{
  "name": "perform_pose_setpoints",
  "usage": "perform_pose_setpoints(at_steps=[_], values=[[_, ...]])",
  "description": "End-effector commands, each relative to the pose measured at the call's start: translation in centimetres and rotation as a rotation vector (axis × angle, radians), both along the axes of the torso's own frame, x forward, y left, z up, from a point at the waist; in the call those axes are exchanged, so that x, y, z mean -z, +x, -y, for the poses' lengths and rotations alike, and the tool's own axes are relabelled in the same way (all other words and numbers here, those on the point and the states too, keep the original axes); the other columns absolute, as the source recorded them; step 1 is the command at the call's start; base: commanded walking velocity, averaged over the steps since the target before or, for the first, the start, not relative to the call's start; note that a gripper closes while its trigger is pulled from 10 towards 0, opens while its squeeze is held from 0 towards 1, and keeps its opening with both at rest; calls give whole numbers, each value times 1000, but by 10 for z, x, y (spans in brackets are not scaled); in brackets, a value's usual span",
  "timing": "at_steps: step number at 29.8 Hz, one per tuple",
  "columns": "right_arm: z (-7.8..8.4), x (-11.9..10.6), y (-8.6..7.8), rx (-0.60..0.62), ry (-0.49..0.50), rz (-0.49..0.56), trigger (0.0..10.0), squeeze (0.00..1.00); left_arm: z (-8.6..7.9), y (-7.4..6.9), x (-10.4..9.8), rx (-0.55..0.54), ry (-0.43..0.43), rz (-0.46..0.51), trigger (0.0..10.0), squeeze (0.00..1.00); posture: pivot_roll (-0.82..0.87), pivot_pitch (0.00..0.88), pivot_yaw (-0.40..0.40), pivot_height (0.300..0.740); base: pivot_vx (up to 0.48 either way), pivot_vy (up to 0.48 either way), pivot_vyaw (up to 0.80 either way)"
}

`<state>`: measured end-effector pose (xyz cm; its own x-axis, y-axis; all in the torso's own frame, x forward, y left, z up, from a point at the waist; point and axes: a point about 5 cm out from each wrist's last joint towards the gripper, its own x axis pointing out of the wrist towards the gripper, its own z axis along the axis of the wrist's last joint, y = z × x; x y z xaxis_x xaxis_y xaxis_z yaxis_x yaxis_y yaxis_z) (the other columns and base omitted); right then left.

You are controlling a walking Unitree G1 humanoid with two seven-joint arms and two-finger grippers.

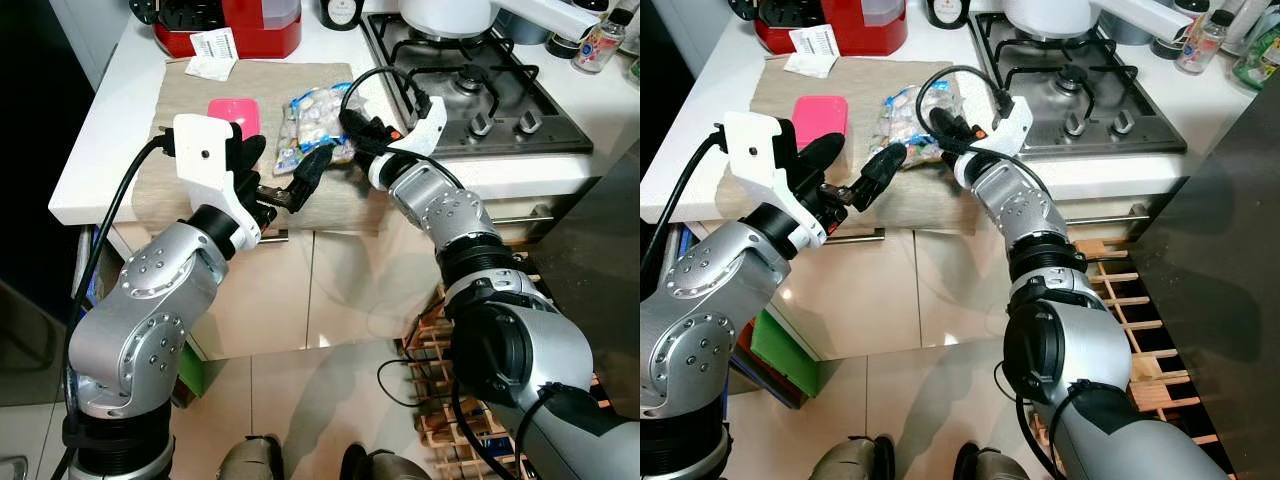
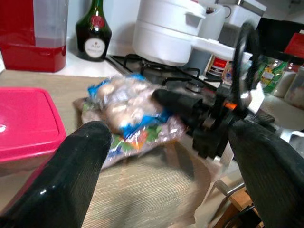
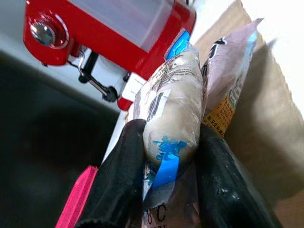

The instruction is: Restocking fridge

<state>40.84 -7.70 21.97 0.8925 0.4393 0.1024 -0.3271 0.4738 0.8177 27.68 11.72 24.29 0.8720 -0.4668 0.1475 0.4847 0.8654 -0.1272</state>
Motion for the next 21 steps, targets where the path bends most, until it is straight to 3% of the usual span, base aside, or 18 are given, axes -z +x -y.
perform_pose_setpoints(at_steps=[1, 6, 17, 20, 21], values=[[10, -35, 5, 63, -22, 144, 0, 0, 2, 2, -2, 6, -11, 10, 10000, 0, 107, 113, -33, 740, 0, 0, 0], [10, -32, 5, 52, -40, 145, 0, 0, 2, 4, -2, 8, -11, 9, 10000, 0, 102, 110, -31, 740, 0, 0, 0], [1, 10, -2, 32, -81, 14, 0, 0, 2, 3, 0, 8, -2, 7, 10000, 0, 106, 112, -30, 740, 0, 0, 0], [-2, 21, -3, 48, -143, -35, 0, 0, 1, 3, 0, 8, 1, 7, 10000, 0, 108, 114, -29, 740, 0, 0, 0], [-2, 24, -3, 53, -160, -46, 4157, 0, 1, 3, 0, 8, 2, 7, 10000, 0, 108, 114, -29, 740, 0, 0, 0]])
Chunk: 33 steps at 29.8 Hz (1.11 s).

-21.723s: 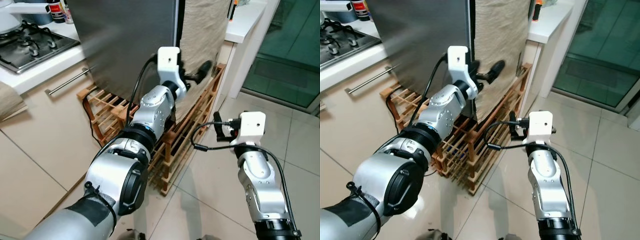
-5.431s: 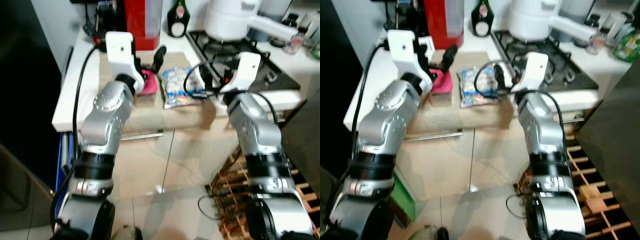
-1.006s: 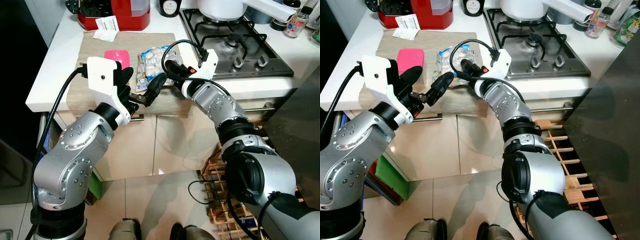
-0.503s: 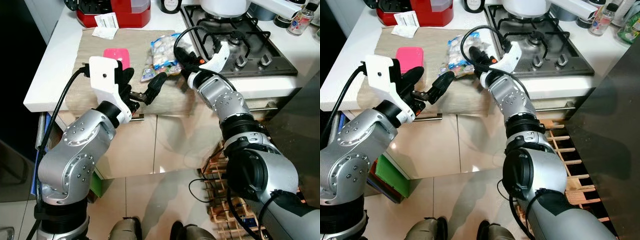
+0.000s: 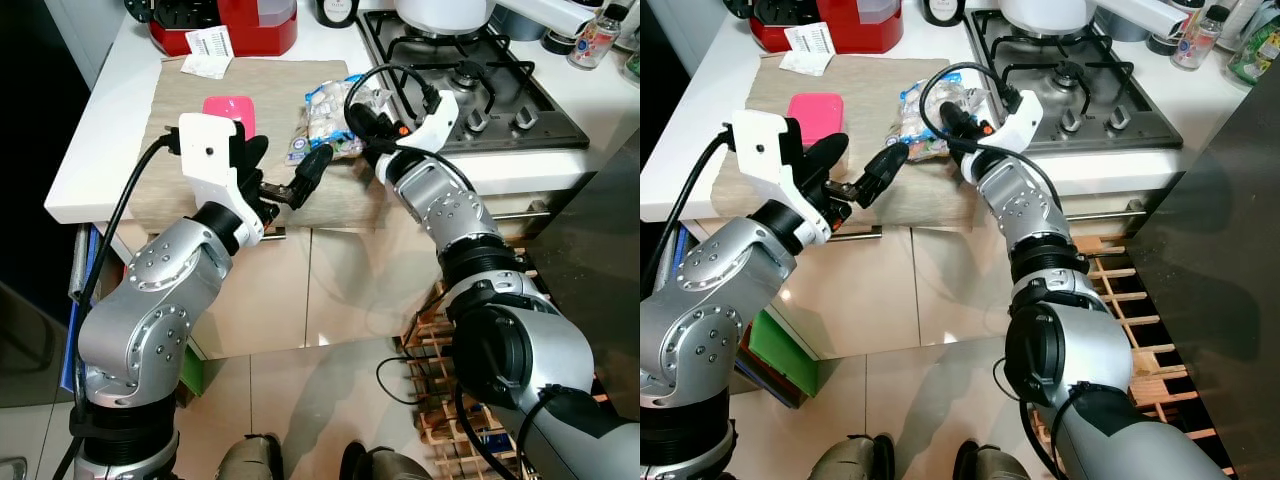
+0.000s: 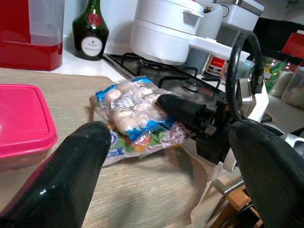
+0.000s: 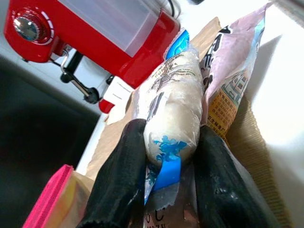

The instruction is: Restocking fridge

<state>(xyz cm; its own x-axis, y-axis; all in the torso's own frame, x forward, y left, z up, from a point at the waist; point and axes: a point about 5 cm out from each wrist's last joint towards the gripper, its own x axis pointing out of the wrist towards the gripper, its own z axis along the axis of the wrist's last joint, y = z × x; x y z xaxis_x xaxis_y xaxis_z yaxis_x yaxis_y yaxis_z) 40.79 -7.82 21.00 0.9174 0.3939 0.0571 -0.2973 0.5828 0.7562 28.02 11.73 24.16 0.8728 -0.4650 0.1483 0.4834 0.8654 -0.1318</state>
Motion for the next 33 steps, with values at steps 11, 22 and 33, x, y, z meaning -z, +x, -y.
perform_pose_setpoints(at_steps=[11, 22, 33], values=[[-1, 22, -3, 16, -127, -94, 10000, 0, 2, 0, -1, 13, 5, 7, 10000, 0, 103, 117, -32, 740, 0, 0, 0], [-6, 23, -2, 12, -63, -126, 10000, 0, 3, 0, -1, 14, 1, 7, 10000, 0, 103, 118, -34, 740, 0, 0, 0], [-12, 5, 1, -7, 4, -105, 0, 0, 3, 0, 0, 9, -4, 4, 10000, 0, 105, 118, -41, 740, 0, 0, 0]])
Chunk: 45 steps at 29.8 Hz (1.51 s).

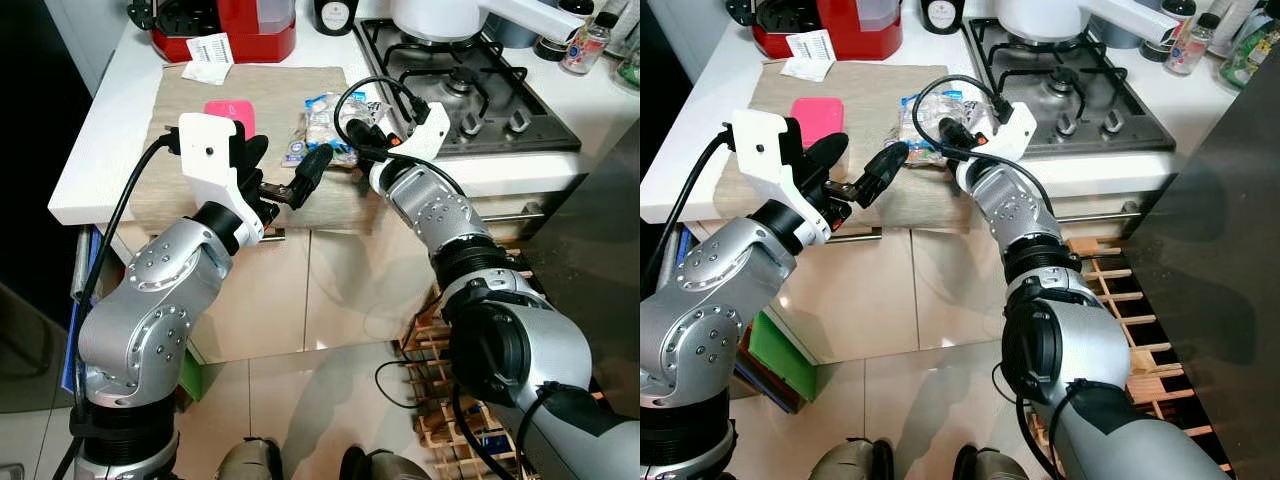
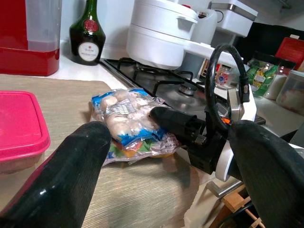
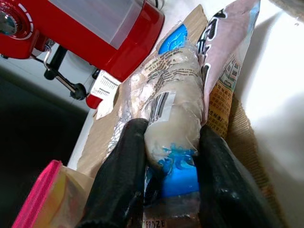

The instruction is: Restocking fridge

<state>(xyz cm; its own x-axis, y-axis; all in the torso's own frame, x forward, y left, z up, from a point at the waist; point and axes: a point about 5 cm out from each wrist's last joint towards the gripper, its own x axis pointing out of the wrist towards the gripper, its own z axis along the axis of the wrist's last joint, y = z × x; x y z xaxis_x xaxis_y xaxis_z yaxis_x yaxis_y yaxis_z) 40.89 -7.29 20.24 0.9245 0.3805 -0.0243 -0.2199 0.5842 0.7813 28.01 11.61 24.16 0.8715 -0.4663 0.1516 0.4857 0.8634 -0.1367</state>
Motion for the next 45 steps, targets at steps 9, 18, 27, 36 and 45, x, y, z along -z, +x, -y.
perform_pose_setpoints(at_steps=[9, 18, 27, 36, 45], values=[[2, -21, 3, 1, 15, 83, 0, 0, 3, 0, 0, 9, 1, 1, 10000, 0, 96, 120, -42, 740, 0, 0, 0], [12, -49, 4, 80, -73, 303, 0, 0, 3, 1, 1, 8, -1, 1, 10000, 0, 95, 120, -44, 740, 0, 0, 0], [19, -64, 2, 143, -119, 429, 0, 0, 3, 1, 1, 9, 1, 3, 10000, 0, 93, 116, -43, 740, 0, 0, 0], [12, -22, -1, 122, -72, 256, 0, 0, 4, 1, 1, 10, 3, 3, 10000, 0, 95, 117, -44, 740, 0, 0, 0], [4, 18, -8, 112, -50, 61, 2627, 1000, 4, 0, 1, 12, 1, 3, 10000, 0, 89, 120, -45, 740, 0, 0, 0]])
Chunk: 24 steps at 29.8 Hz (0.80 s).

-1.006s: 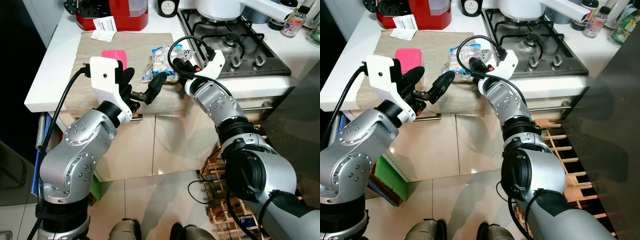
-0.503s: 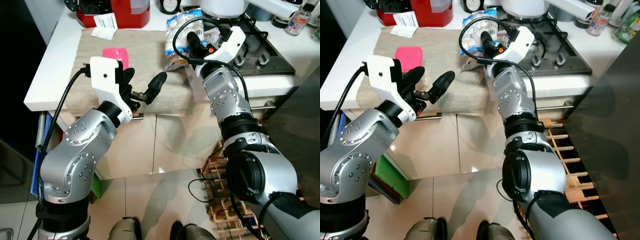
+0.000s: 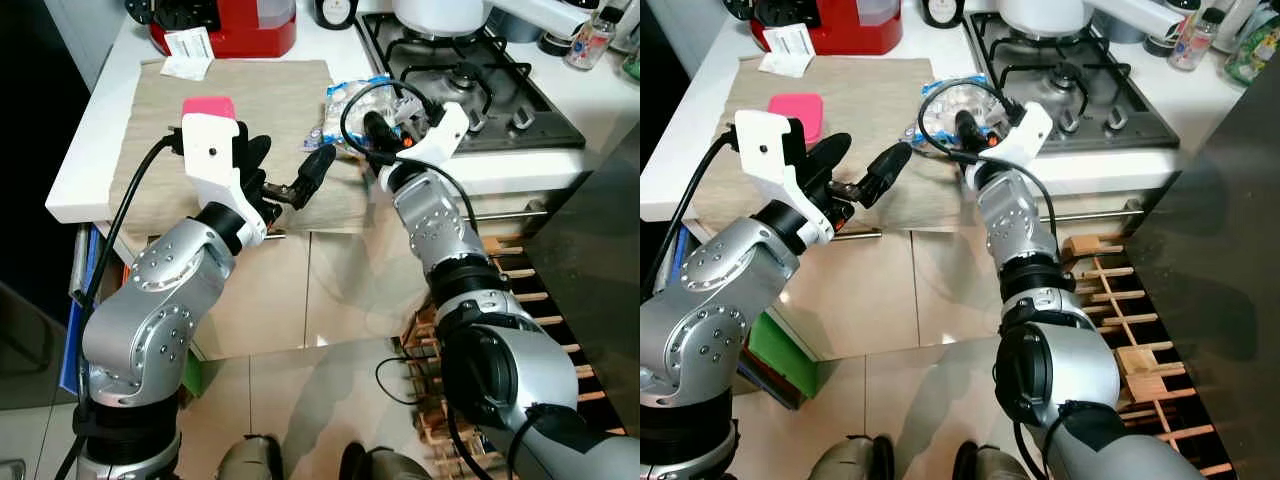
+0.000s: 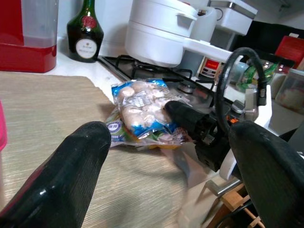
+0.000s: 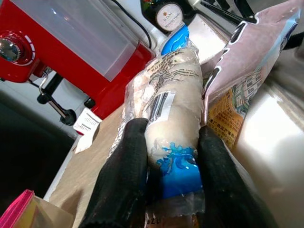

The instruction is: Restocking fridge

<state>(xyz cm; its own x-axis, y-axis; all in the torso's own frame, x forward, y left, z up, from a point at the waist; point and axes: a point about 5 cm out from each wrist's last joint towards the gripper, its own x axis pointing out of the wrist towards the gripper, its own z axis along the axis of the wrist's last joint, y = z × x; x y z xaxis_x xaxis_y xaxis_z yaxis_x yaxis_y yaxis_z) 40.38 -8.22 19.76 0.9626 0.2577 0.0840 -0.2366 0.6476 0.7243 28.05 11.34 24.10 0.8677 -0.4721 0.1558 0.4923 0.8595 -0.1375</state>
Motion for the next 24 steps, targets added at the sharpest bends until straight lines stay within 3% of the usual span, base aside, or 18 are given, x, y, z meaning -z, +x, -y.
perform_pose_setpoints(at_steps=[1, 2, 6, 17, 22, 23, 24], values=[[-6, 14, -3, -19, -3, -74, 7098, 1000, 2, 0, 1, 6, 5, -1, 10000, 0, 89, 120, -45, 740, 0, 0, 0], [-6, 14, -3, -19, -4, -81, 10000, 1000, 2, 0, 1, 7, 4, -1, 10000, 0, 88, 119, -45, 740, 0, 0, 0], [-5, 13, -4, -15, -8, -79, 10000, 1000, 2, 1, 1, 7, 3, 1, 10000, 0, 88, 118, -47, 740, 0, 0, 0], [11, -12, 0, 71, -136, 69, 10000, 1000, 3, 1, 0, 10, -1, 3, 10000, 0, 88, 118, -47, 740, 0, 0, 0], [18, -16, 3, 99, -158, 71, 10000, 984, 3, 1, 0, 11, 0, 4, 10000, 0, 88, 118, -47, 740, 0, 0, 0], [19, -17, 4, 97, -154, 68, 10000, 0, 3, 1, 0, 12, -1, 4, 10000, 0, 83, 117, -46, 740, 0, 0, 0], [19, -18, 5, 96, -152, 67, 10000, 0, 4, 1, 0, 13, -1, 4, 10000, 0, 83, 117, -46, 740, 0, 0, 0]])
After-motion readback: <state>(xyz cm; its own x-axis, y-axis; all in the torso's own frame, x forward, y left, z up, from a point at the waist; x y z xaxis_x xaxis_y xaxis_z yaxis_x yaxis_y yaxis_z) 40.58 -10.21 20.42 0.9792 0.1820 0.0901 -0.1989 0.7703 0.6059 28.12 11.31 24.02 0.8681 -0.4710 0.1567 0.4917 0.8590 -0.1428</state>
